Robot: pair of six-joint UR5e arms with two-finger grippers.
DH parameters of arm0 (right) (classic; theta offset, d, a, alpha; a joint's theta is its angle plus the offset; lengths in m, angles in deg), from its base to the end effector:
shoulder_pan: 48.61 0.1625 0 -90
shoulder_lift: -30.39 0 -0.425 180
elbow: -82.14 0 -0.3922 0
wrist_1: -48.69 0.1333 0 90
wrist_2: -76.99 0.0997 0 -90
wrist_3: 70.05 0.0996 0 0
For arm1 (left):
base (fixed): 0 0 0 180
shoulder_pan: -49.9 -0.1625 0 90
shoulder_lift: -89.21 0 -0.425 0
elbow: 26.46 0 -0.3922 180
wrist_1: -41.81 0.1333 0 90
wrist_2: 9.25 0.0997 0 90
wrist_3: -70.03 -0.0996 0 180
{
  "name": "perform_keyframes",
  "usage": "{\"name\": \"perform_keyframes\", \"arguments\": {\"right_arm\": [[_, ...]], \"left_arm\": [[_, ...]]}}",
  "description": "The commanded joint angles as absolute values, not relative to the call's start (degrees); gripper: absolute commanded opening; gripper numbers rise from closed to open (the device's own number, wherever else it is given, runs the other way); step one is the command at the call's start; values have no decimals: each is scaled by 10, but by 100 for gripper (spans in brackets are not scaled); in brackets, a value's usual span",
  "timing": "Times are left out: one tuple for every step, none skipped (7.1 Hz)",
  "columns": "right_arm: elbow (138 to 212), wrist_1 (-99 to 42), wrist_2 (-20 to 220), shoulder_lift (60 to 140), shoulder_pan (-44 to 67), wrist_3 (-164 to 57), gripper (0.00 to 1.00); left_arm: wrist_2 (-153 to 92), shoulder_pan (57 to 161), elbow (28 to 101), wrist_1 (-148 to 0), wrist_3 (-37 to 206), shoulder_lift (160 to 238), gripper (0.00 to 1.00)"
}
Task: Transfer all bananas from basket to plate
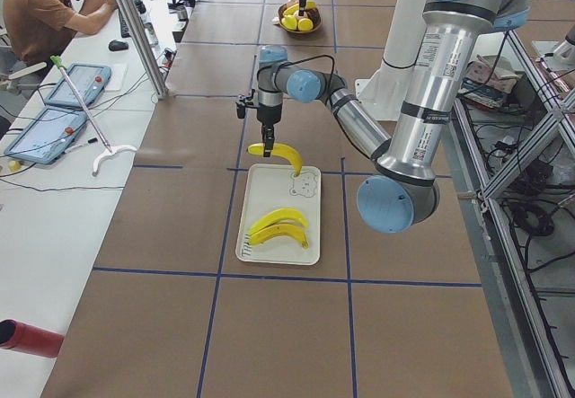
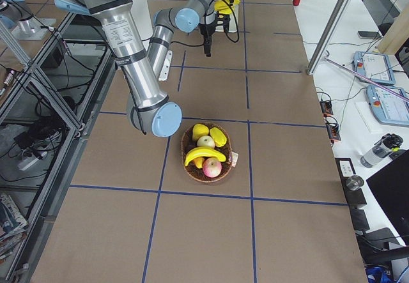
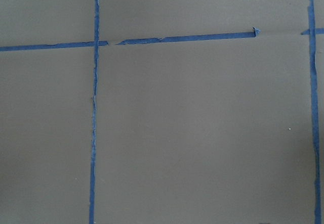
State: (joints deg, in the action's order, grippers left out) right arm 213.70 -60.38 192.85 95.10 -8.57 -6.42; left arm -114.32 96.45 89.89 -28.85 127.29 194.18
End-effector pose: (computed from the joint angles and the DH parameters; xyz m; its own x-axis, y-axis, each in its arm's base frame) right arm -0.3013 -0.3706 0.1725 0.6082 -0.0110 0.7937 -0.0686 0.9954 0.0663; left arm 0.2884 -0.4607 0.3660 0.8793 -0.1689 -0.4452 0.1884 0.9821 -0.0004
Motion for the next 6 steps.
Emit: {"name": "perform_keyframes", "arguments": {"right_arm": [[2152,-599,1935,981,-63,-103,100],[2155,-599,1936,984,-60,-104,100],[2155,-599,1936,984,-60,-104,100],[2155,-599,1936,984,-60,-104,100],[2155,-599,1936,984,-60,-104,100],[2155,-599,1936,983,-57,-104,100]], "left_arm": [[-1076,906,865,-212,1271,1948,0],[-1051,896,819,-205,1271,1954,0],[-1048,888,779,-204,1272,1967,0],[-1047,887,760,-204,1274,1970,0],[-1033,886,745,-204,1276,1975,0],[-1024,885,724,-203,1277,1992,0]]}}
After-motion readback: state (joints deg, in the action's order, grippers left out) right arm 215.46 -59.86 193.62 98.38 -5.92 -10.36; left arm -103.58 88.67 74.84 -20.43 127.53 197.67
